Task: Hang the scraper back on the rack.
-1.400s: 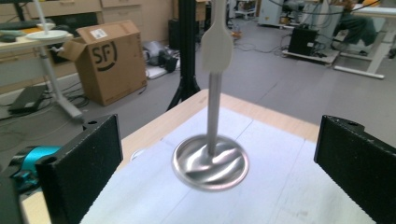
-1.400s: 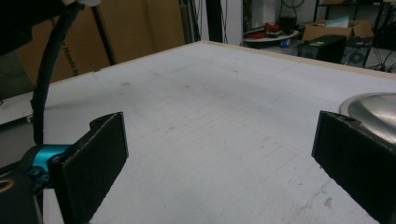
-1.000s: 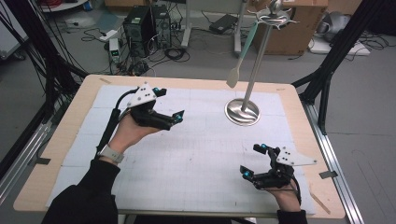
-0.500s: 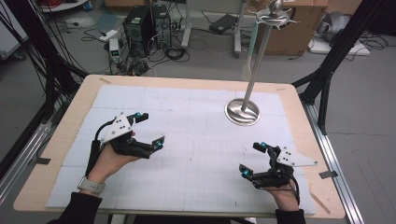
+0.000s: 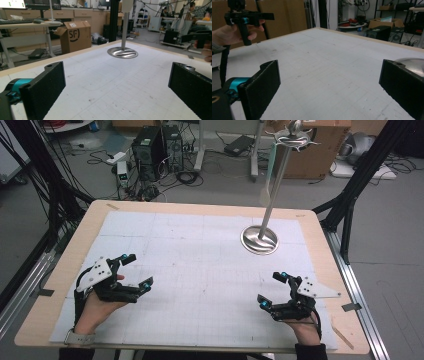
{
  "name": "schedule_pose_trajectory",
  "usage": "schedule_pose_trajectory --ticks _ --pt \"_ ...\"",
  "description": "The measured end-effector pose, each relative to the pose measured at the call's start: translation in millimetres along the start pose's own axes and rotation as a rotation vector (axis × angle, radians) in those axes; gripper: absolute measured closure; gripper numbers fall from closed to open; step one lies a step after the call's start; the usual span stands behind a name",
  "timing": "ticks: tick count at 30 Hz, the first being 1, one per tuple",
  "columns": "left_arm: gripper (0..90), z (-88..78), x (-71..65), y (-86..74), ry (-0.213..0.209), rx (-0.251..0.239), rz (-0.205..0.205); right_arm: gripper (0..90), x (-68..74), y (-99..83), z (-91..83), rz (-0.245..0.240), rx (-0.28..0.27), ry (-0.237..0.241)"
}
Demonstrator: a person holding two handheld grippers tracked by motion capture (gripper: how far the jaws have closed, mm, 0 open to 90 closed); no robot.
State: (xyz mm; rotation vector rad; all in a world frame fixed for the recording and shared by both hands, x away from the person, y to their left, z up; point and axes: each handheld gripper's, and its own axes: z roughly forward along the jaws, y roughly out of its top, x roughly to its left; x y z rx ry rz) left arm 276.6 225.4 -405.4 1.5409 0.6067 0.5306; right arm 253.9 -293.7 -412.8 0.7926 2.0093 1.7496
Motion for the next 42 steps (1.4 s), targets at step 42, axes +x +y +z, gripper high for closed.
schedule_pose_trajectory --ticks 42 --pt "1.6 -82.7 21.8 -42.3 0.295 -0.006 -0.055 2.4 -44.1 -27.2 -59.7 0.073 -0.092 -0.238"
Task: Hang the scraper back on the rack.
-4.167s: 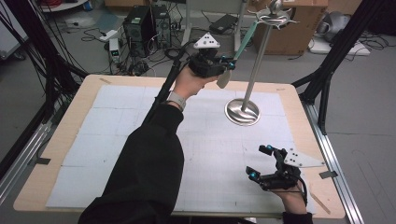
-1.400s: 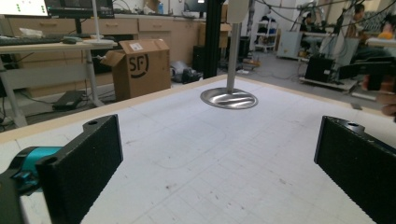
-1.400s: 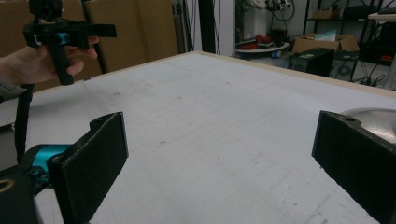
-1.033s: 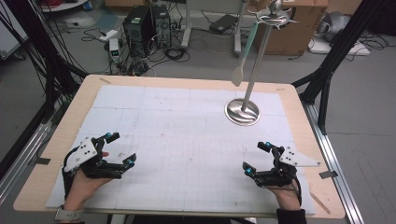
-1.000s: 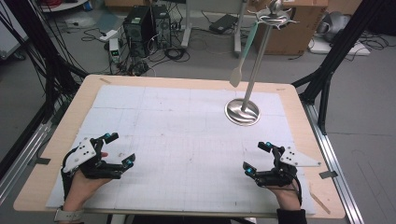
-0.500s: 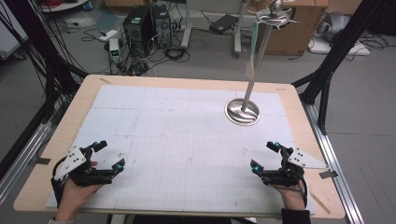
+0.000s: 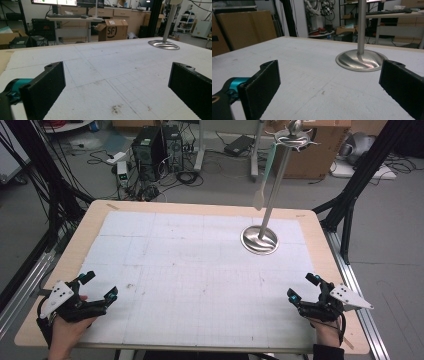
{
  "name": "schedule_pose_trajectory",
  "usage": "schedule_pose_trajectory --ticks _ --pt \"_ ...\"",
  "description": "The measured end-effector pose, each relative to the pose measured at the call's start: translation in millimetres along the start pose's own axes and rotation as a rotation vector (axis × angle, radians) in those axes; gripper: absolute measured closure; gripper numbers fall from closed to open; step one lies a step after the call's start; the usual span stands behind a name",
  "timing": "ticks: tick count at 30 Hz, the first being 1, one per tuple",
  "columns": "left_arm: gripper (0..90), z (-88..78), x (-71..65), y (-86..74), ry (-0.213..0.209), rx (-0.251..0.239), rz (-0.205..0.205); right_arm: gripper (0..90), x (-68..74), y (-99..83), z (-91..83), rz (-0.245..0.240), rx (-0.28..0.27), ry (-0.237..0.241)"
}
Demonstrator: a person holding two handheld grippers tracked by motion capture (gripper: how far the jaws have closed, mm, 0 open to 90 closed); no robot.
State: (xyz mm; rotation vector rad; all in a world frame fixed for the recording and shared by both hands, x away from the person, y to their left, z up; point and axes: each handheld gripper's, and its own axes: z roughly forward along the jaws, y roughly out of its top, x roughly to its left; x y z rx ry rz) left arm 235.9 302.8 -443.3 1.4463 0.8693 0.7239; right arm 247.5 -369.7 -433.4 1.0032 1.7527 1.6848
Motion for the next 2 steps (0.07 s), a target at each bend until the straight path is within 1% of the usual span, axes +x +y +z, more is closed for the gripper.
schedule_pose_trajectory --ticks 1,2 --pt "1.6 1.1 -1.0 0.0 -0.001 0.0 0.005 2.4 0.5 0.2 -0.3 0.004 0.0 0.003" --pt "1.6 1.7 -1.8 0.0 -0.004 0.006 0.008 2.4 0.8 0.6 0.5 -0.004 -0.003 0.006"
